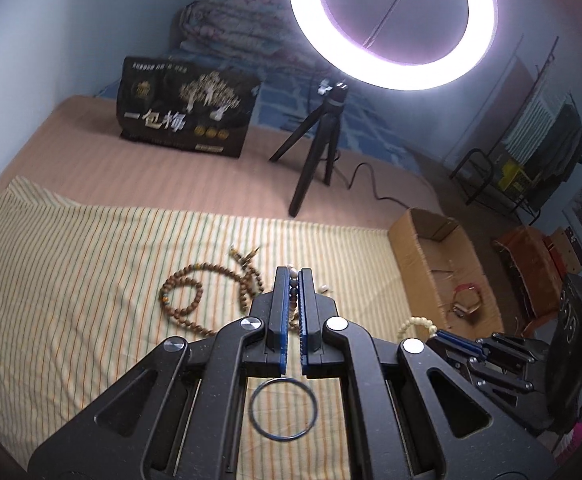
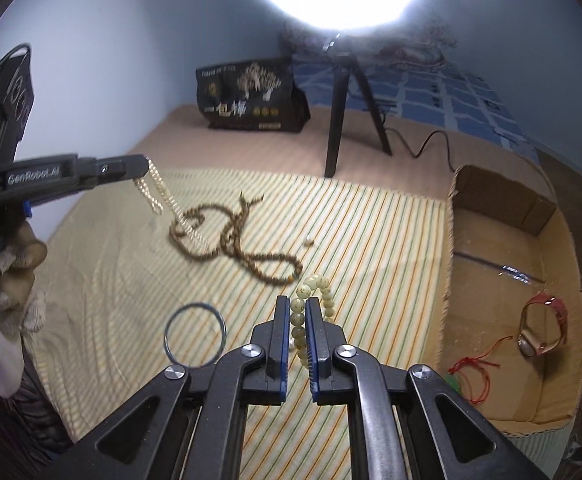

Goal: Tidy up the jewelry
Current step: 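Carry the pearl strand and cream bracelet into the box and release both, then withdraw both open tools from the box and move over the cloth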

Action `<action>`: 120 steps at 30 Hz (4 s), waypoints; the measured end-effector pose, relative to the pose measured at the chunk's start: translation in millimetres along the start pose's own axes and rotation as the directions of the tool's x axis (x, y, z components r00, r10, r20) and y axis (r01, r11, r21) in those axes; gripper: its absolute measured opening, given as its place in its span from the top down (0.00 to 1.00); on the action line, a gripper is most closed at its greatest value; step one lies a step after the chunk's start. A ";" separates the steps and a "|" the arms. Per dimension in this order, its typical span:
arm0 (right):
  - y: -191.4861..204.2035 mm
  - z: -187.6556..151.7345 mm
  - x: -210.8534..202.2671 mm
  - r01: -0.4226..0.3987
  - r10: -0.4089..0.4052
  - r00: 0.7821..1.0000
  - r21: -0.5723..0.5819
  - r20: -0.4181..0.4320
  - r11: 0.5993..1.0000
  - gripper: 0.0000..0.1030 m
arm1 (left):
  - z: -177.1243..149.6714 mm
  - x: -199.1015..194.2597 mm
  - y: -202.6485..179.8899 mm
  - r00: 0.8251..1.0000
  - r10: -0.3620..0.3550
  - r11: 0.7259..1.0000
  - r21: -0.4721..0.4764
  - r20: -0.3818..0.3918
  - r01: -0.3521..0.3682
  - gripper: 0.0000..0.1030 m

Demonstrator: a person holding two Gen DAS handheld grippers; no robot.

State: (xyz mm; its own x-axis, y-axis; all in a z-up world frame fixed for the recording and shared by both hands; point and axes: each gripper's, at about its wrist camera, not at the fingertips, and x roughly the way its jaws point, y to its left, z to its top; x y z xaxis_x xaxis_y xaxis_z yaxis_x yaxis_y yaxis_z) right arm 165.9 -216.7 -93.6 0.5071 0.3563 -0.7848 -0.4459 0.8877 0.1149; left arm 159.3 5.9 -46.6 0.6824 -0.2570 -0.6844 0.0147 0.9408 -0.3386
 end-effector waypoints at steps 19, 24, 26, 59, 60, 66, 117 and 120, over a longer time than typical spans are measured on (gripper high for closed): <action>-56.0 18.6 -43.5 0.007 -0.025 0.991 0.141 0.132 0.990 0.95 | -1.4 -16.3 -59.7 0.994 -0.104 0.990 0.095 0.029 0.100 0.99; -77.1 22.5 -50.7 0.028 -0.055 0.988 0.184 0.147 0.983 0.95 | -0.7 -14.0 -83.6 0.989 -0.146 0.982 0.125 0.020 0.142 0.99; -85.7 23.7 -51.6 0.036 -0.067 0.987 0.200 0.149 0.979 0.95 | -0.2 -12.6 -93.5 0.987 -0.163 0.978 0.136 0.015 0.159 0.99; -191.5 28.7 -15.9 0.129 -0.162 0.984 0.344 0.070 0.930 0.95 | -18.3 84.3 -223.7 0.953 -0.273 0.930 0.217 -0.131 0.296 0.99; -192.5 28.2 -14.2 0.129 -0.161 0.985 0.345 0.066 0.930 0.95 | -20.6 88.5 -223.2 0.953 -0.268 0.931 0.217 -0.138 0.293 0.99; -199.1 25.8 0.7 0.149 -0.169 0.985 0.352 0.026 0.924 0.95 | -33.0 105.2 -221.4 0.954 -0.244 0.935 0.219 -0.174 0.279 0.99; -189.2 10.1 -38.8 0.188 -0.233 0.970 0.396 0.069 0.899 0.13 | -46.0 75.4 -176.8 0.989 -0.058 0.944 0.316 -0.135 0.098 0.75; -180.5 10.8 -46.8 0.193 -0.241 0.967 0.379 0.082 0.905 0.13 | -43.4 65.5 -161.6 0.993 -0.034 0.944 0.323 -0.115 0.069 0.61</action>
State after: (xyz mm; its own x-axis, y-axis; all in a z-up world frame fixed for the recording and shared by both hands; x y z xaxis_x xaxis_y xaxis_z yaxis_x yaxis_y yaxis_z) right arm 230.7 -390.5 -71.0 0.6582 0.1549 -0.7367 -0.0263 0.9827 0.1831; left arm 169.9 -172.6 -64.7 0.5931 -0.3121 -0.7421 0.2973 0.9416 -0.1584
